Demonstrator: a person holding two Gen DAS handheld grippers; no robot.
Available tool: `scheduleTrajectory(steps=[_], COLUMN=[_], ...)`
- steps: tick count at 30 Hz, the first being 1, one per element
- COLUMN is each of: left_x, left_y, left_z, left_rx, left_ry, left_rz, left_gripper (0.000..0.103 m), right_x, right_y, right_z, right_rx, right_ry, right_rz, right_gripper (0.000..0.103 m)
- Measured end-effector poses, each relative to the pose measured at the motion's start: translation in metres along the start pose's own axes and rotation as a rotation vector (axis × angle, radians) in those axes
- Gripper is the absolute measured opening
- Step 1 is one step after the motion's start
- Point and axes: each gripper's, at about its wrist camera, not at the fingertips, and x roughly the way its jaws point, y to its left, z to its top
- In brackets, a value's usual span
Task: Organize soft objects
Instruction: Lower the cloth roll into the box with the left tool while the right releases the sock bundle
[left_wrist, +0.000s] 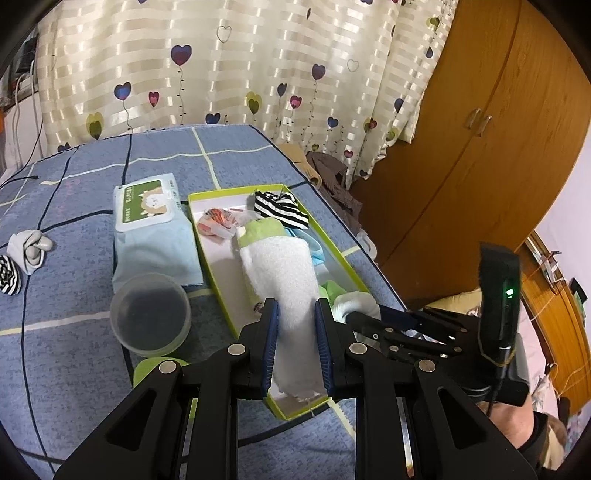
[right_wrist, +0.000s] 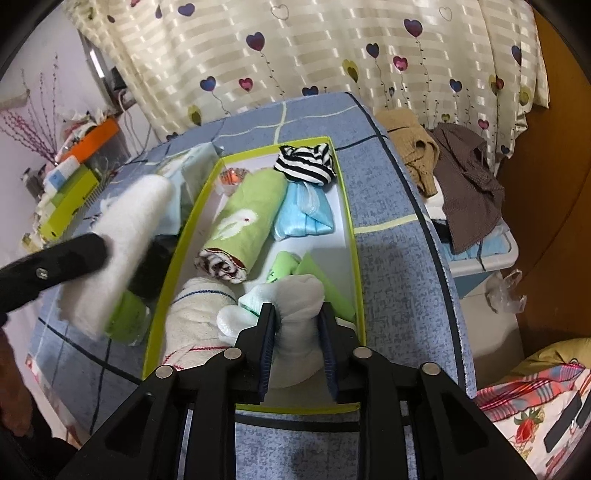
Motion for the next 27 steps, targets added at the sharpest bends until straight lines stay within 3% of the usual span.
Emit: scheduleTrajectory(steps=[7, 17, 27], left_x=[0.020, 0.061, 0.108], left_y=[-0.011, -0.024, -0.022], left_z=[0.008, 0.024, 0.033], left_rx=[0.011, 0.003, -0.045], left_ry=[0.031, 0.076, 0.155], left_rz=[-0.020, -0.035, -0.035], left_gripper=[0.021, 0.021, 0.021], right_x=[-0.019, -0.041, -0.037], right_y=[0.000, -0.017, -0.044], right_z=[0.004, 0.007, 0.009], right_rx=[-0.018, 0.000, 0.053], right_ry=[-0.045, -0.101, -0.108], right_rz=[0.028, 0.038, 0.040], right_gripper=[0.045, 0.046, 0.046])
